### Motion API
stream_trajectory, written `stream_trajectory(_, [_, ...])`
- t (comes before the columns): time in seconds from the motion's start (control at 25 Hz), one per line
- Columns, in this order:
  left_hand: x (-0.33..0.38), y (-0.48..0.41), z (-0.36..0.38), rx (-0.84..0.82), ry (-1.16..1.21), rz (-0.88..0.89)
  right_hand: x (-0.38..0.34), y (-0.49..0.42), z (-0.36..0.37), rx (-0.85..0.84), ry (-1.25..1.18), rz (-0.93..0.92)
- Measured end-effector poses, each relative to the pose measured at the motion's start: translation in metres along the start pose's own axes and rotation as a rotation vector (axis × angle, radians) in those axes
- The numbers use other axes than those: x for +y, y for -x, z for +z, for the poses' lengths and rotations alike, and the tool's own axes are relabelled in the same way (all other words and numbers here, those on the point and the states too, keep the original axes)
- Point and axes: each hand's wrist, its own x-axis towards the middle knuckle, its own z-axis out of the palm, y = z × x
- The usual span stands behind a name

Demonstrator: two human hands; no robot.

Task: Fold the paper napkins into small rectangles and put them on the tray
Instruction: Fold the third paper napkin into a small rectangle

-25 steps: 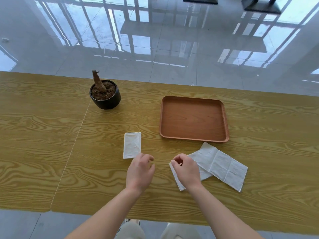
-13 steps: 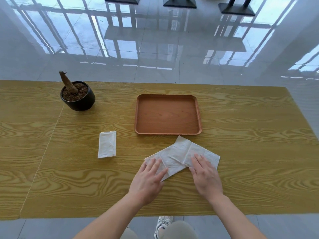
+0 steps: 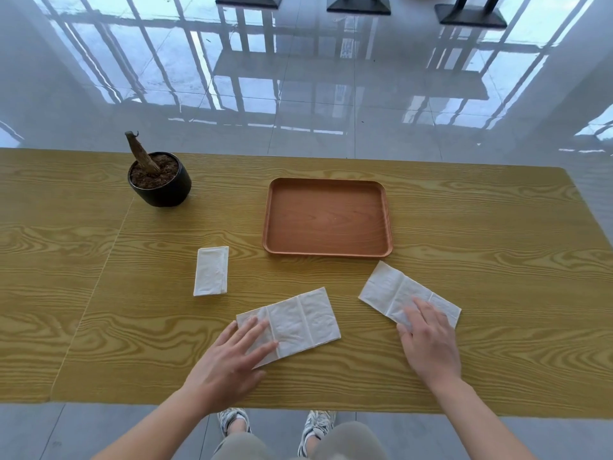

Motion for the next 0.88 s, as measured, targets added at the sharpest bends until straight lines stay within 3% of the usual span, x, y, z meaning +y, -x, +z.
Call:
stream_trajectory(0.2, [-0.002, 0.006, 0.002, 0.132, 0.015, -0.044, -0.065, -0.004, 0.008, -0.035, -0.102, -0.446])
stream_trajectory(0.28, [0.0, 0.0, 0.002, 0.213, 0.001, -0.028, -0.082, -0.004, 0.014, -0.061, -0.124, -0.531])
stream_trajectory(0.6, [0.001, 0.0, 0.005, 0.287, 0.13, -0.117, -0.092, 0.006, 0.019, -0.205, -0.031, -0.539])
stream_trajectory(0.76, [-0.003, 0.0, 0.007, 0.327, 0.178, -0.076, -0.099, 0.007, 0.017, -0.116, -0.101, -0.519])
stream_trajectory(0.88, [-0.007, 0.0, 0.004, 0.317, 0.06, -0.112, -0.103, 0.009, 0.019, 0.004, -0.116, -0.589])
